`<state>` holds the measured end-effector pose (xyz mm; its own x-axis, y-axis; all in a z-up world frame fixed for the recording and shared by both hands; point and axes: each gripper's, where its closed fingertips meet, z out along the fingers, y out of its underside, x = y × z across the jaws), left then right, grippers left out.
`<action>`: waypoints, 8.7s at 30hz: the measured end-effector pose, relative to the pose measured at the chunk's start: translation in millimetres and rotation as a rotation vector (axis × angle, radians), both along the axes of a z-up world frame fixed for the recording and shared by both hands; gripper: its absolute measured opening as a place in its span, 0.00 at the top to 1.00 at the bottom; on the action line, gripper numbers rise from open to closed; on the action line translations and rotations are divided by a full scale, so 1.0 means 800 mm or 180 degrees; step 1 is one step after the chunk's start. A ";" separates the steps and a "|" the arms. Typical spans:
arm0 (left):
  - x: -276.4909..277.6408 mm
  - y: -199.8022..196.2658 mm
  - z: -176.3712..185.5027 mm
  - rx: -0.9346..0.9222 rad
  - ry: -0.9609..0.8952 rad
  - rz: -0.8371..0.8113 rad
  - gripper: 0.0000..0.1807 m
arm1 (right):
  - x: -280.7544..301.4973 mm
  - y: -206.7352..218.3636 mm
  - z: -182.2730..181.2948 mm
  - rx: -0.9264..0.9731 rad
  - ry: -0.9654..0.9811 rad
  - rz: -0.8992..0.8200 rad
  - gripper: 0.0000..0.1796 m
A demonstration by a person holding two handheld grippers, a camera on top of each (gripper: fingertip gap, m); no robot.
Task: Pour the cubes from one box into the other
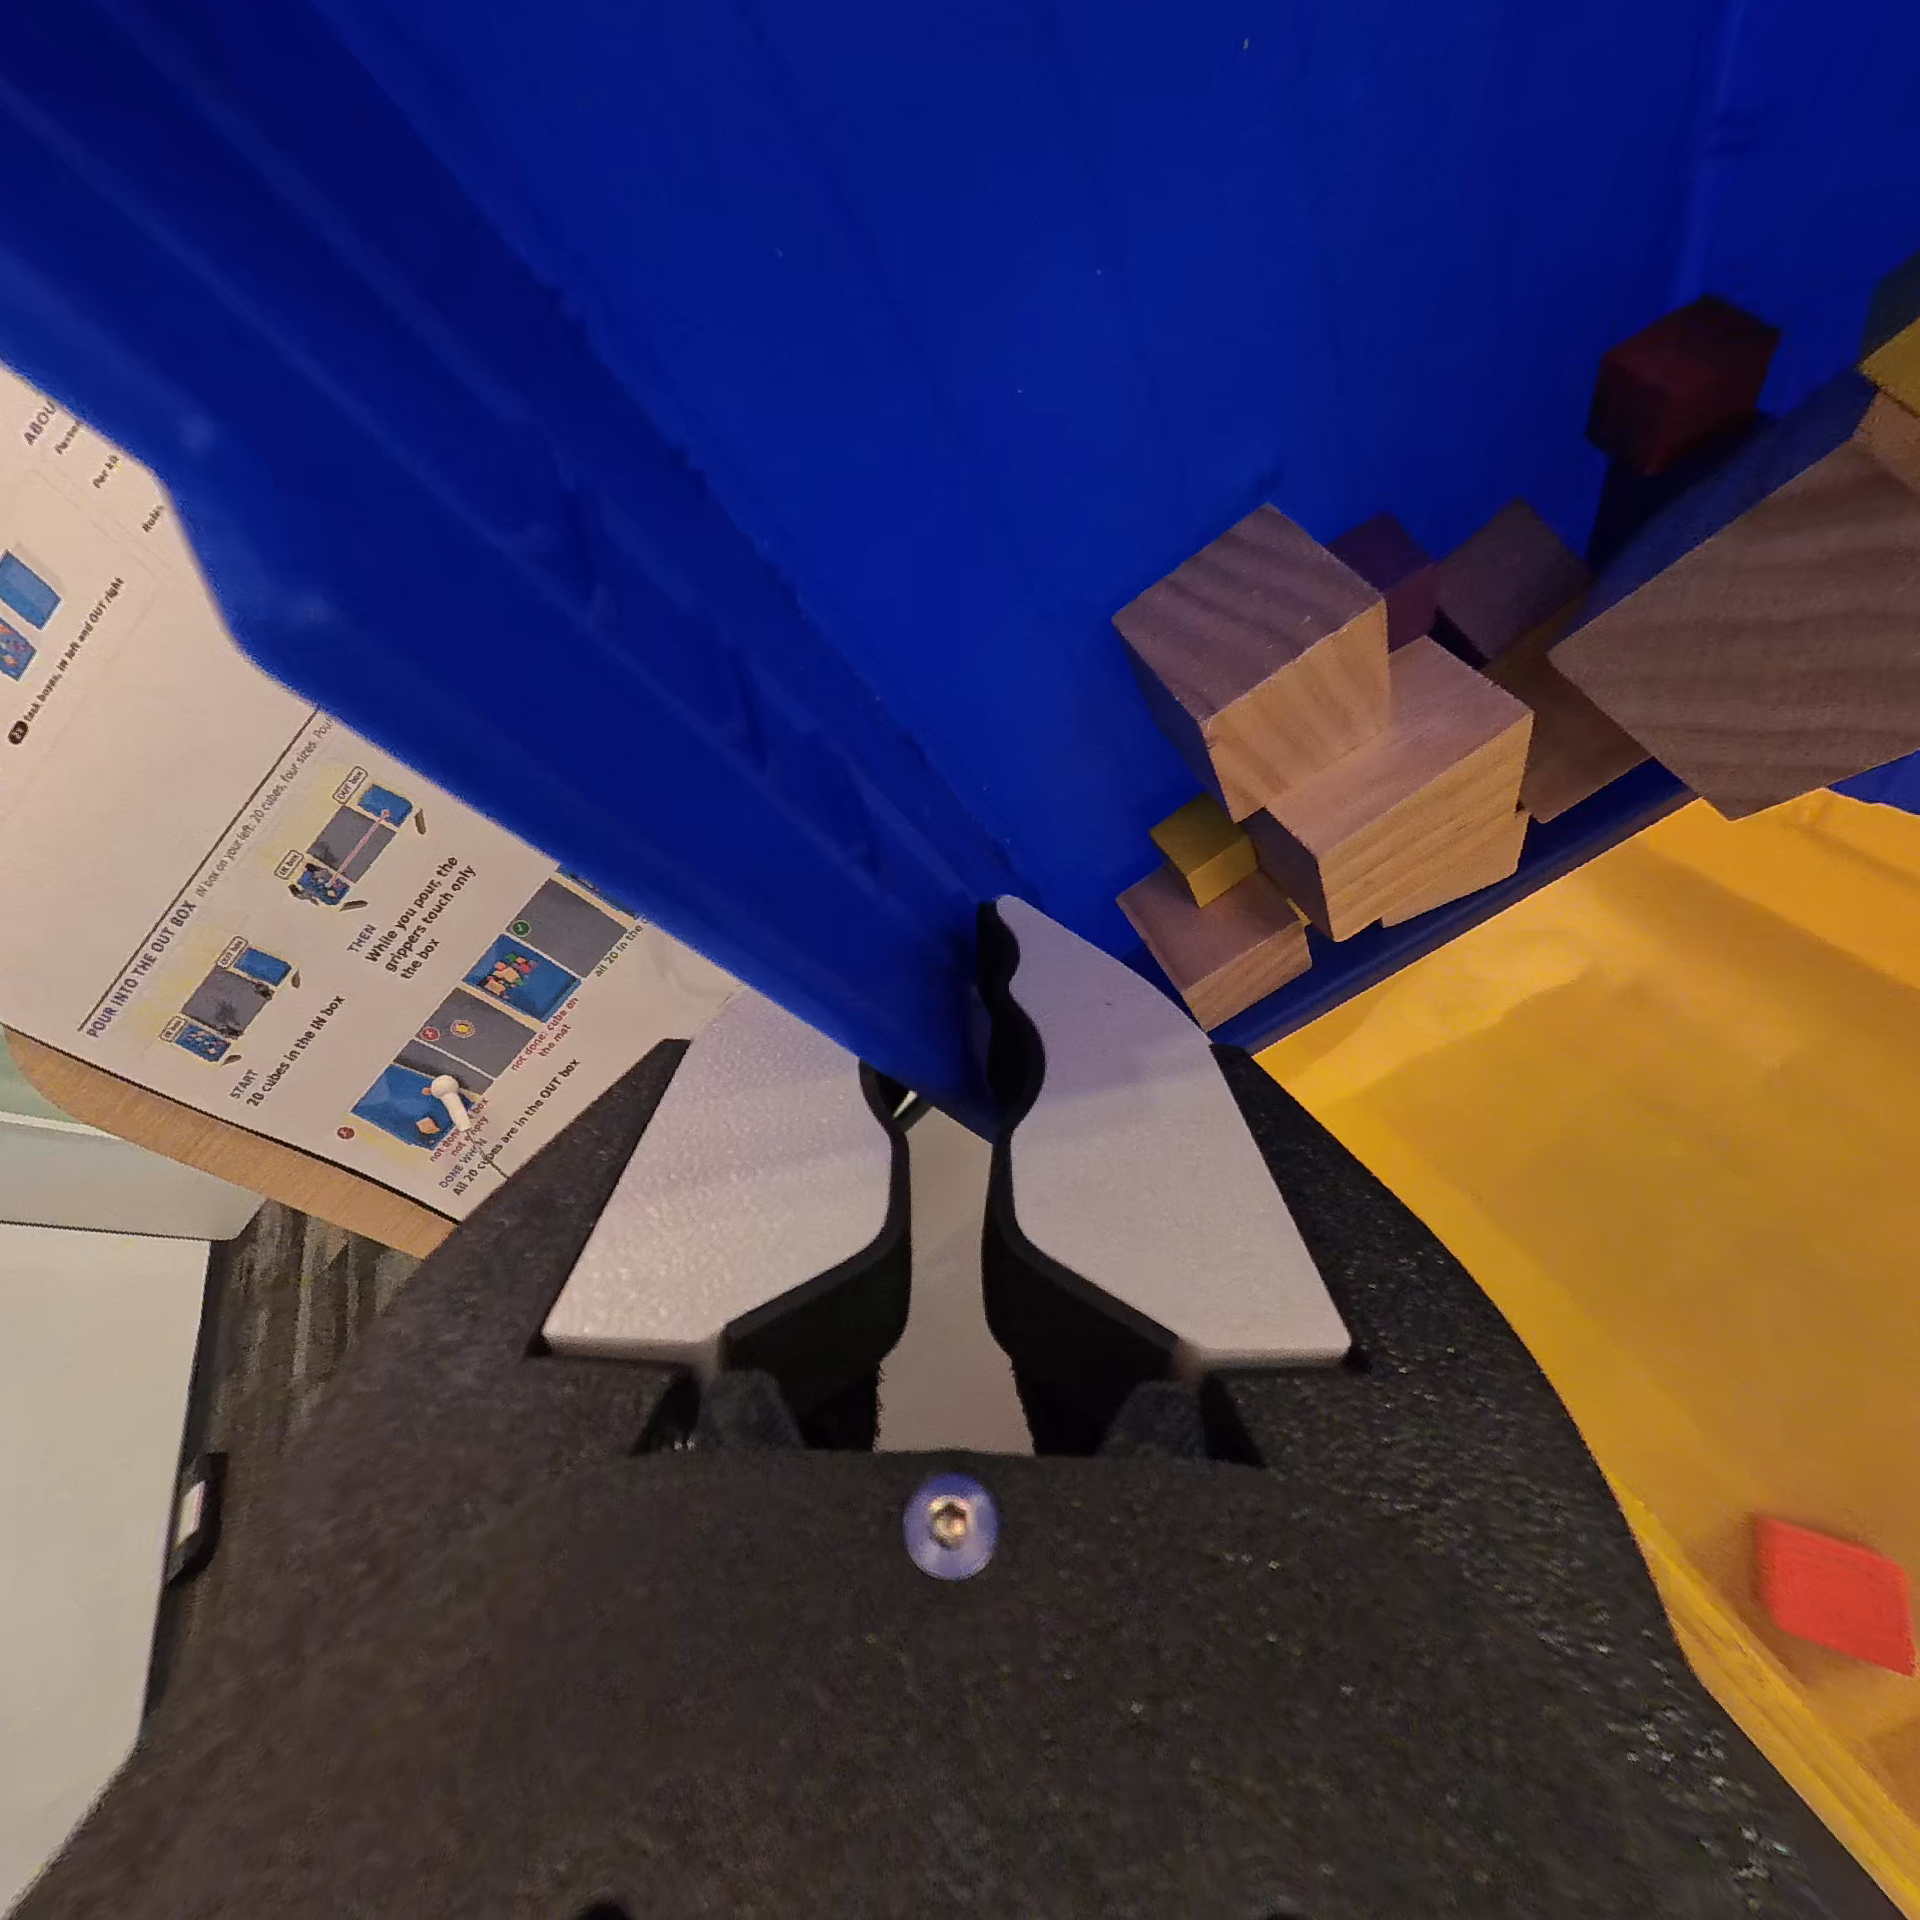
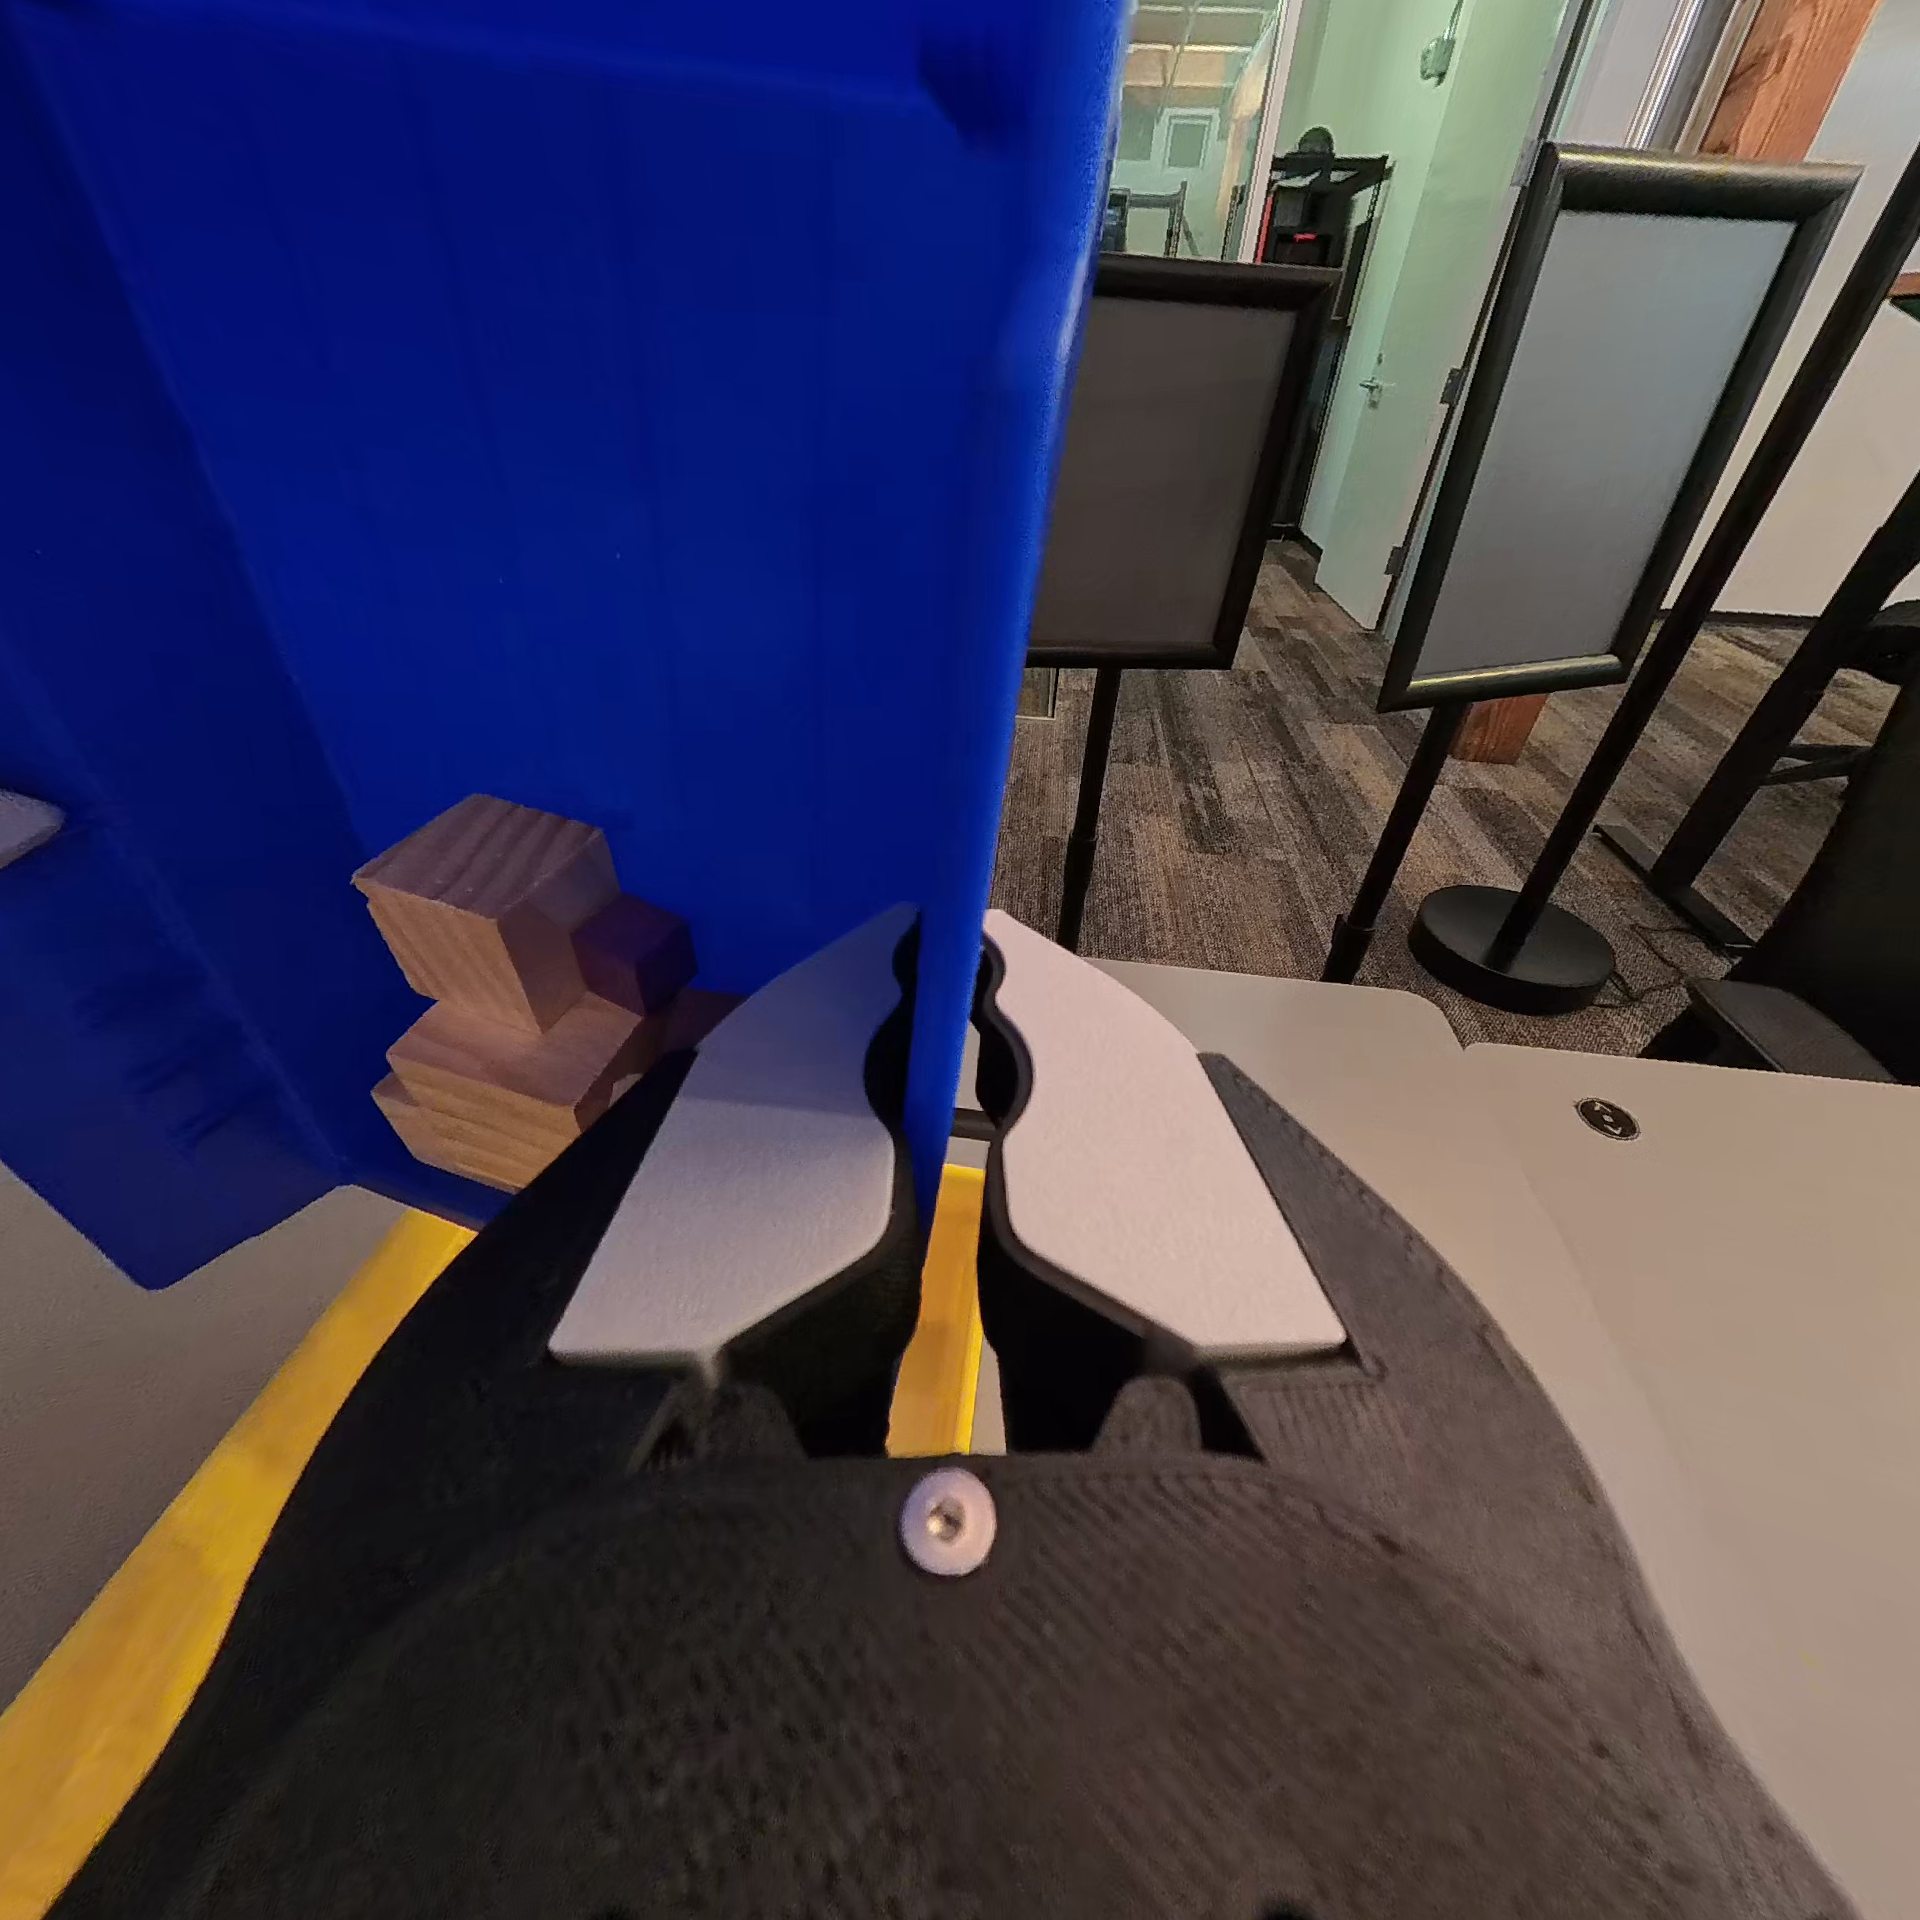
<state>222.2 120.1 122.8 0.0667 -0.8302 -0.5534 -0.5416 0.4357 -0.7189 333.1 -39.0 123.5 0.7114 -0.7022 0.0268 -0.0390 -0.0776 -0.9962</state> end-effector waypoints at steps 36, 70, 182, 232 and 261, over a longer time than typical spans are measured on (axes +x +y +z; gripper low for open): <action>0.006 0.003 -0.018 0.0005 -0.0039 -0.0032 0.95 | 0.011 0.006 -0.011 0.0074 -0.0046 0.0028 0.98; -0.036 -0.024 0.031 0.0386 -0.0800 -0.0267 0.93 | -0.032 -0.017 0.054 0.0447 -0.0774 0.0085 0.98; -0.336 0.039 -0.169 -0.2668 -0.0607 -0.0347 0.74 | -0.206 -0.217 -0.268 -0.1333 0.1371 0.0420 0.84; -0.095 -0.028 -0.262 -0.2451 0.2902 0.0263 0.93 | 0.013 -0.317 -0.164 -0.0922 0.0980 -0.0372 0.77; -0.408 0.400 -0.258 -0.2602 0.2055 0.1613 0.96 | -0.090 -0.138 -0.303 -0.2656 0.2895 0.0105 0.94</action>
<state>-104.6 439.8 -83.3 0.3947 -0.9150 0.0837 -0.8902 -0.4034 -0.2119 261.2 -149.4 -118.6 0.7227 -0.6889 -0.0559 -0.6777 -0.6904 -0.2529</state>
